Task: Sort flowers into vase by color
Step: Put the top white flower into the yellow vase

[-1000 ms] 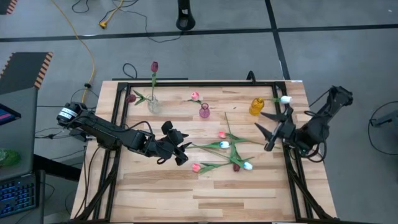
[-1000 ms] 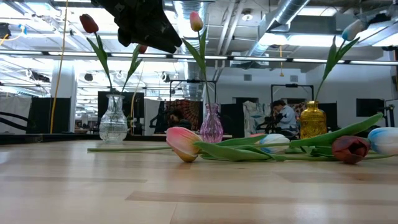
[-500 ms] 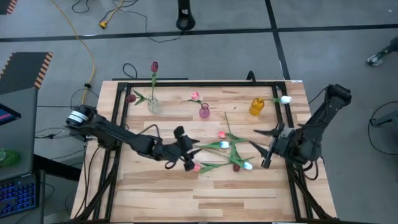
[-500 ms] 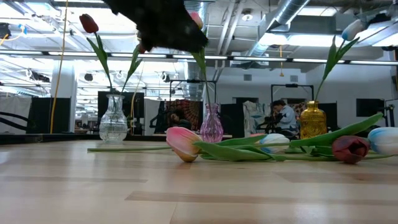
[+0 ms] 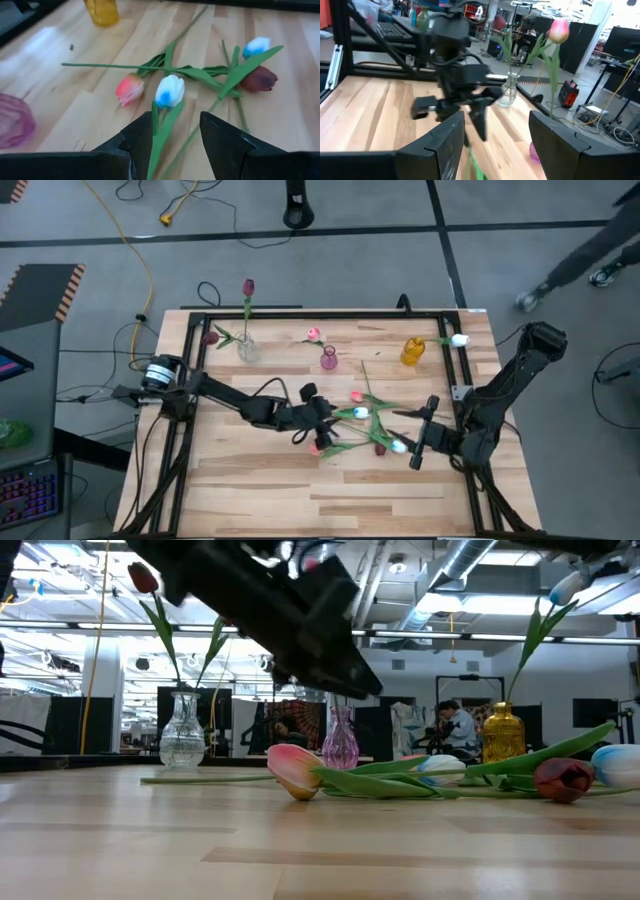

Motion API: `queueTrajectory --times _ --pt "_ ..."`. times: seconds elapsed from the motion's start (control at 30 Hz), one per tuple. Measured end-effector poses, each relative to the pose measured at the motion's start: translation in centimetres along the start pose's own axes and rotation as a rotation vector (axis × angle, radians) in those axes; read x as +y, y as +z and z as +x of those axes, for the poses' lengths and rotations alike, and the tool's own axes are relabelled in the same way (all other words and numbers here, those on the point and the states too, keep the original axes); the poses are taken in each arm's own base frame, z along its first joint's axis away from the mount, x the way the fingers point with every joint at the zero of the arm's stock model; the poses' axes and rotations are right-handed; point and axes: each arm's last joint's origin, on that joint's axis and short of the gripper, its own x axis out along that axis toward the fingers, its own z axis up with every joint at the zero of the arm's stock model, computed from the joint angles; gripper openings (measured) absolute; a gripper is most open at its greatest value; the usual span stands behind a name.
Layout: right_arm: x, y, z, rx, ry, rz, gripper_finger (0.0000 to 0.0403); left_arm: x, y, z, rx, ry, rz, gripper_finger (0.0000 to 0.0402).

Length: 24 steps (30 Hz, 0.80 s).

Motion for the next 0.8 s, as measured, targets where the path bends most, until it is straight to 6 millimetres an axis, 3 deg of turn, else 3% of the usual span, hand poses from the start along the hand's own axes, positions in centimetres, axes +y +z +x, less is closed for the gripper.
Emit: queueTrajectory --times 0.37,0.8 --pt "1.1 -1.1 0.4 0.021 0.008 -0.012 0.0249 1.6 -1.2 4.1 0.123 -0.029 0.002 0.0153" --pt "0.8 -1.3 1.3 0.034 -0.037 -0.014 0.0249 1.9 -2.5 4.3 0.218 0.004 0.028 0.0153"
